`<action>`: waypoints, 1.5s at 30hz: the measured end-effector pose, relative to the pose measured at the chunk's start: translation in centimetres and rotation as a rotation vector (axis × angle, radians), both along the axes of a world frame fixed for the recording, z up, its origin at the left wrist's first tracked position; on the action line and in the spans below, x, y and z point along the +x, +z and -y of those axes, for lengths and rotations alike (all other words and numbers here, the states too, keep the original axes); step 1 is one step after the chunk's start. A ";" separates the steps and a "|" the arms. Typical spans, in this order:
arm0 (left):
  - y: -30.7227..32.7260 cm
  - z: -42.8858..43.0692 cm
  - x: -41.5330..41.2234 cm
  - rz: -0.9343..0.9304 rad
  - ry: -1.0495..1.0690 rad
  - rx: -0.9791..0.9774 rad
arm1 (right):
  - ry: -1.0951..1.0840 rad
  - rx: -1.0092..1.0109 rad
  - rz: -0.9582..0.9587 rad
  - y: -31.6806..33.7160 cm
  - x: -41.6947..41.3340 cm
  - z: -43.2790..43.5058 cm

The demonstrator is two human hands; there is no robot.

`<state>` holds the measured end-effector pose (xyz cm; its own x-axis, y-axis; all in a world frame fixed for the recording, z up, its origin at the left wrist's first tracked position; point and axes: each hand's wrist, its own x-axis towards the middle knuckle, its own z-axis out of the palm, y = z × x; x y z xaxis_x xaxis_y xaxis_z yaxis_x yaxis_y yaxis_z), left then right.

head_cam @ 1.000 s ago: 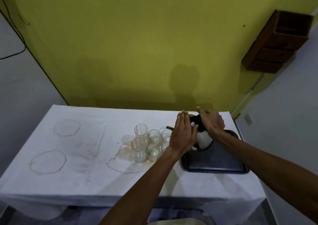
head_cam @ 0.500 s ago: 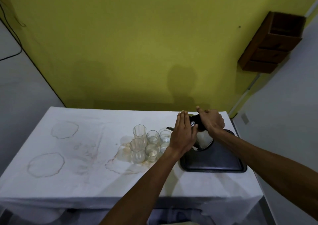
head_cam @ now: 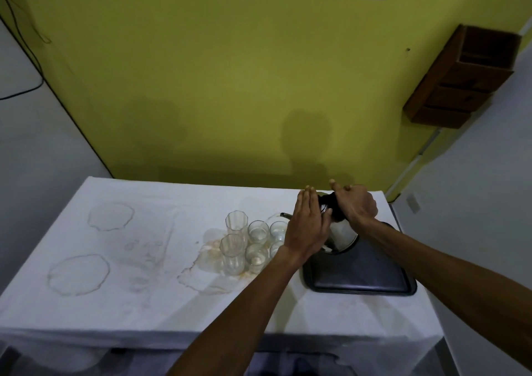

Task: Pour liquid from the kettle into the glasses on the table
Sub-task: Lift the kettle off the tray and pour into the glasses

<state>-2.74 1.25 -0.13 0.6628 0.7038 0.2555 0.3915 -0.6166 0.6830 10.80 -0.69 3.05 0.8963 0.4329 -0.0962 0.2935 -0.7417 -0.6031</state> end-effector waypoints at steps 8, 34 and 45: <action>-0.6 0.3 -0.4 -0.021 -0.009 0.022 | -0.016 0.016 -0.047 -1.0 -0.4 0.5; 6.3 -2.4 0.4 0.060 0.180 0.336 | 0.008 0.443 -0.289 4.5 -0.7 -3.2; 1.6 -3.8 -3.8 0.046 0.244 0.092 | 0.087 0.194 -0.140 1.2 -5.1 -4.8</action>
